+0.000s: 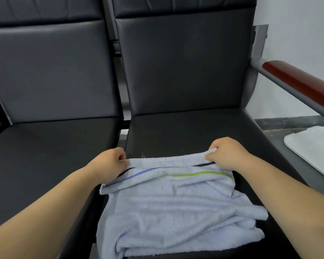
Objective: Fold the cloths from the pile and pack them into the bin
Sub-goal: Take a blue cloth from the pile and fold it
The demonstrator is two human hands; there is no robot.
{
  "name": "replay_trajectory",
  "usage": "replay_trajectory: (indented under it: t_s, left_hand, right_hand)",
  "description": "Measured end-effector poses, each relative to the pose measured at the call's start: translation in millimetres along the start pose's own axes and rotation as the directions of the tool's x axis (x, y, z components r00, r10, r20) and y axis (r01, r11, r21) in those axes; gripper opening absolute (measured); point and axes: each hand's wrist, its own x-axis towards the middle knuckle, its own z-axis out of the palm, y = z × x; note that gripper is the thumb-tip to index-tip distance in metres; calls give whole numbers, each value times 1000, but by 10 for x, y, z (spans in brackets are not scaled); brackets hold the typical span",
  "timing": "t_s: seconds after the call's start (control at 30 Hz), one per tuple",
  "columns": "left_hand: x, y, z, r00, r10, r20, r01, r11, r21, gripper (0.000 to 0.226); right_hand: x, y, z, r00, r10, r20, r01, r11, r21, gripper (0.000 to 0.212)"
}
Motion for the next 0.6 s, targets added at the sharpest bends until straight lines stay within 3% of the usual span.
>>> replay_trajectory:
  t_s: [0.13,0.23,0.33,0.6]
  left_hand:
    - [-4,21,-37,998,25,60,-26,999,22,11]
    - [-26,33,-70,995,45,91,-51,997,60,15]
    - [-88,87,-123,996,36,78,-36,999,-1,12]
    - [-297,119,-391,994,108,28,-109,994,12,14]
  right_hand:
    - [0,-56,-3,999,23,24,-22,999,-40,41]
    - [-17,-106,-8,995,46,93,-40,997,-71,13]
    - [-52,-118,-49,991,9,131,3,996,-87,14]
    - [-141,-48,-203,991,-136,-3,136,989,-66,12]
